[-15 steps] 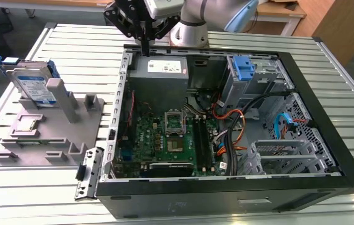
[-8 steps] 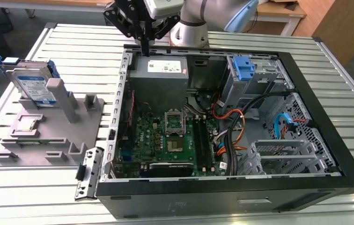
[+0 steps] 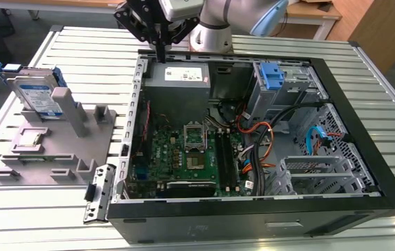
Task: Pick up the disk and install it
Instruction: 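Reach for the disk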
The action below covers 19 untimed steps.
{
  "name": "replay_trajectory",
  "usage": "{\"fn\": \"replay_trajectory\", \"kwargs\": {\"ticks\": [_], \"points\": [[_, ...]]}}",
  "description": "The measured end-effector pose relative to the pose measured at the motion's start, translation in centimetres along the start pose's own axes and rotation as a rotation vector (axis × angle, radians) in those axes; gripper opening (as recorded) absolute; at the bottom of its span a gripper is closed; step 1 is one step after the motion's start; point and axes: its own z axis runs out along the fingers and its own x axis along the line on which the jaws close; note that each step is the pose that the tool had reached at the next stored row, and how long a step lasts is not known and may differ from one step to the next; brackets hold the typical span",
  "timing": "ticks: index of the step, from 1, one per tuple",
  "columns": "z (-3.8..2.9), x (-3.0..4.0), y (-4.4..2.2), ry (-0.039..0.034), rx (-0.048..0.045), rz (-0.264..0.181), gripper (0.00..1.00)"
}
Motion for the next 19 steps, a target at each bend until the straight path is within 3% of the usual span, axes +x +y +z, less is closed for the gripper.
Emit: {"fn": "replay_trajectory", "kwargs": {"ticks": [7,19], "points": [[-0.01,0.78,-0.06,-0.0001,-0.0001,0.000,0.10],[-0.02,1.17,-0.09,0.0001,0.0001,0.000,0.10]]}}
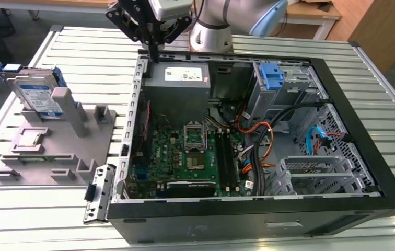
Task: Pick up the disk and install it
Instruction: 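Reach for the disk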
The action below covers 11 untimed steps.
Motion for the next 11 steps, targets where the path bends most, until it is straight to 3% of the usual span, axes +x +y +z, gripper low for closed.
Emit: {"fn": "replay_trajectory", "kwargs": {"ticks": [11], "points": [[-0.01,1.47,-0.11,-0.0001,-0.0001,0.000,0.10]]}}
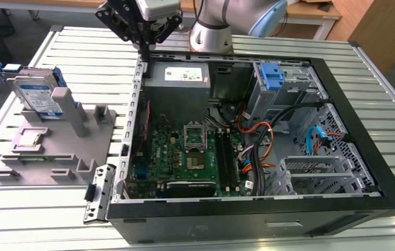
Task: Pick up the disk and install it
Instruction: 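Reach for the disk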
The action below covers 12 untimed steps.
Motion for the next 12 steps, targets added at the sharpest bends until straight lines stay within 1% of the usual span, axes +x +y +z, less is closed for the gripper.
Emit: {"fn": "replay_trajectory", "kwargs": {"ticks": [12], "points": [[0.00,1.52,-0.11,0.0000,0.0000,0.000,0.10]]}}
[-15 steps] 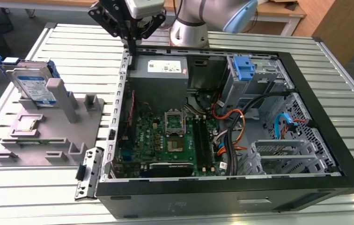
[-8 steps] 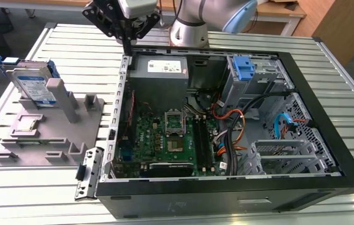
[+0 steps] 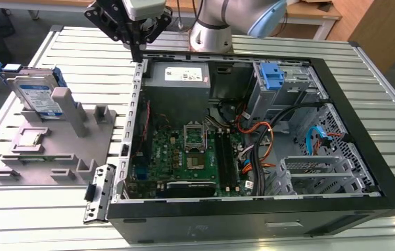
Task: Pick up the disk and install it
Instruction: 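Reach for the disk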
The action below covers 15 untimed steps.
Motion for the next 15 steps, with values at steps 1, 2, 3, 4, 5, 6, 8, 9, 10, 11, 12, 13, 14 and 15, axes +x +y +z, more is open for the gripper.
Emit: {"fn": "replay_trajectory", "kwargs": {"ticks": [1,2,3,4,5,6,8,9,10,11,12,13,14,15], "points": [[0.00,0.04,0.00,0.0000,-0.0001,0.000,0.10],[0.00,0.05,0.00,0.0000,0.0000,0.000,0.10],[0.00,0.06,-0.01,0.0001,0.0001,0.000,0.10],[0.00,0.07,-0.01,0.0000,0.0000,0.000,0.10],[0.00,0.07,-0.01,0.0000,0.0000,0.000,0.10],[0.00,0.08,-0.01,0.0000,0.0000,0.000,0.10],[0.00,0.15,-0.01,0.0000,0.0000,0.000,0.10],[0.00,0.19,-0.02,0.0000,0.0000,0.000,0.10],[0.00,0.24,-0.02,0.0001,0.0001,0.000,0.10],[0.00,0.26,-0.02,0.0000,0.0001,0.000,0.10],[0.00,0.27,-0.02,0.0001,0.0001,0.000,0.10],[0.00,0.31,-0.02,0.0000,0.0001,0.000,0.10],[0.00,0.33,-0.03,0.0000,0.0000,0.000,0.10],[0.00,0.34,-0.03,0.0000,0.0000,0.000,0.10]]}}
